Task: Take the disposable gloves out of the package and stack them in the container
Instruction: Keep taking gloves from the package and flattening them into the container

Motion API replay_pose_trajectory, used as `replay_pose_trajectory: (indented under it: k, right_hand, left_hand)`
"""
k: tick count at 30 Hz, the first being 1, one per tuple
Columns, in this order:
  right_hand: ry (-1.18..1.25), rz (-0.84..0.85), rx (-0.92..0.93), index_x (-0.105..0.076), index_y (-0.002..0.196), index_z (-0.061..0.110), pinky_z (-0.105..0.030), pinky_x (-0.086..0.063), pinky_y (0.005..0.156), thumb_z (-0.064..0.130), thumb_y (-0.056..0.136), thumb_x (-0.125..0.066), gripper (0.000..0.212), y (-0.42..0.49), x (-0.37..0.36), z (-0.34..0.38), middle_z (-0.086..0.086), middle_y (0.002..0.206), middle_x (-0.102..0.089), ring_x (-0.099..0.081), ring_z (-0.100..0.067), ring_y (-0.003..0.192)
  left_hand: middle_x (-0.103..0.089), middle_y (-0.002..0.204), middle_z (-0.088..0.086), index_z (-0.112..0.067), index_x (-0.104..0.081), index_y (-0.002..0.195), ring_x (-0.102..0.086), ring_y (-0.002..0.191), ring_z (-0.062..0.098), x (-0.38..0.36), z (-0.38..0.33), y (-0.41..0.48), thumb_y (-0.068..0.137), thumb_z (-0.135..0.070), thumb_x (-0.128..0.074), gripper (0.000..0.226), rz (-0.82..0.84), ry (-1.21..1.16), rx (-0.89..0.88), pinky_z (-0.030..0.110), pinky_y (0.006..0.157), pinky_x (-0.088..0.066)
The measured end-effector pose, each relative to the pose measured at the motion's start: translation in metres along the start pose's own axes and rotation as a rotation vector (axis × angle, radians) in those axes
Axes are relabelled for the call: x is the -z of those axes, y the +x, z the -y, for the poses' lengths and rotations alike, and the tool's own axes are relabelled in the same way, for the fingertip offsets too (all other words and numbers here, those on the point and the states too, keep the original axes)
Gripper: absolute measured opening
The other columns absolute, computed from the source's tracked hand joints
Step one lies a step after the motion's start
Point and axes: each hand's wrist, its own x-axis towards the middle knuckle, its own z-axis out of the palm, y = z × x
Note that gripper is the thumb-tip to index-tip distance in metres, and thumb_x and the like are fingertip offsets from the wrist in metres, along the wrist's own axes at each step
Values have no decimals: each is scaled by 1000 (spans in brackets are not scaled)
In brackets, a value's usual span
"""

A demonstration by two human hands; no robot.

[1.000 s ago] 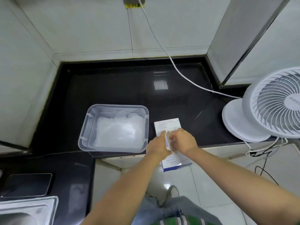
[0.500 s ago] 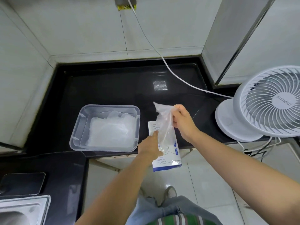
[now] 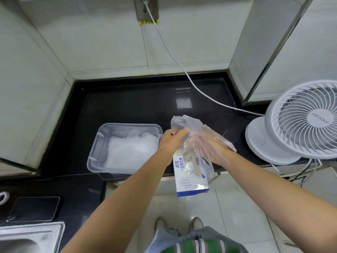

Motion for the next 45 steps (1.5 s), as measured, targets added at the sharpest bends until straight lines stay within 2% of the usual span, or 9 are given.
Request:
replay_pose_trajectory:
  k: [10,18,20,23,28,33,36,40,45]
  right_hand:
    - [191,-44,-26,-54,138,18,-44,-47,102,79,79,-52,85,7,-25,2,-15,130,-63,-64,-28,116]
    - [-35,199,-53,-61,122,14,-39,-48,98,47,98,-52,42,18,-73,7,-13,121,-64,-65,-23,108]
    - [-274,115,32,-58,122,17,-32,-52,88,26,94,-65,30,29,-81,5,-5,120,-61,-64,-22,106]
    - [51,82,127,-51,130,17,-23,-57,69,2,97,-55,37,36,-82,-3,-6,107,-65,-69,-21,90]
    - [106,-290,176,-46,139,13,-31,-55,76,3,96,-52,44,57,-100,6,-12,90,-64,-65,-16,73]
    - [-137,-504,585,-61,113,20,-31,-49,90,5,96,-46,27,55,-133,26,-4,106,-62,-59,-11,93]
    - [-413,-343,826,-66,98,25,-26,-49,82,1,92,-47,31,55,-160,25,-3,102,-65,-62,-17,95]
    - [-725,122,361,-64,108,19,-22,-47,73,8,98,-51,19,71,-187,0,1,94,-62,-61,-16,84]
    - [-1134,232,-78,-32,150,22,-29,-42,97,20,100,-53,55,91,-189,-43,-9,137,-50,-51,-26,121]
  left_hand:
    - [-56,80,8,-4,-58,88,-54,73,24,67,2,8,93,-24,-53,21,-258,306,-253,43,72,-52]
    - [-53,84,-1,-23,-51,92,-50,71,13,120,15,5,98,-24,-52,6,-176,280,-203,23,64,-45]
    - [-52,78,-4,-28,-52,87,-48,66,8,135,19,8,99,-32,-51,12,-150,294,-209,19,56,-43]
    - [-49,67,-4,-27,-57,85,-43,59,8,158,27,15,101,-35,-40,24,-168,299,-176,19,51,-37]
    - [-52,69,3,-14,-61,97,-43,57,8,193,50,27,104,-33,-34,34,-297,570,-280,21,51,-36]
    - [-57,125,18,-8,-41,139,-64,98,21,204,48,29,106,-19,-32,36,-339,827,-180,28,86,-52]
    - [-60,123,11,-13,-38,141,-64,103,20,206,52,36,105,-17,-38,37,-299,990,-206,24,82,-52]
    - [-60,99,5,-16,-37,143,-50,62,7,205,56,45,104,-20,-39,38,-241,1044,-235,13,53,-40]
    - [-61,120,13,-12,-30,146,-63,102,28,203,59,52,102,-12,-41,46,-190,1155,-183,33,80,-51]
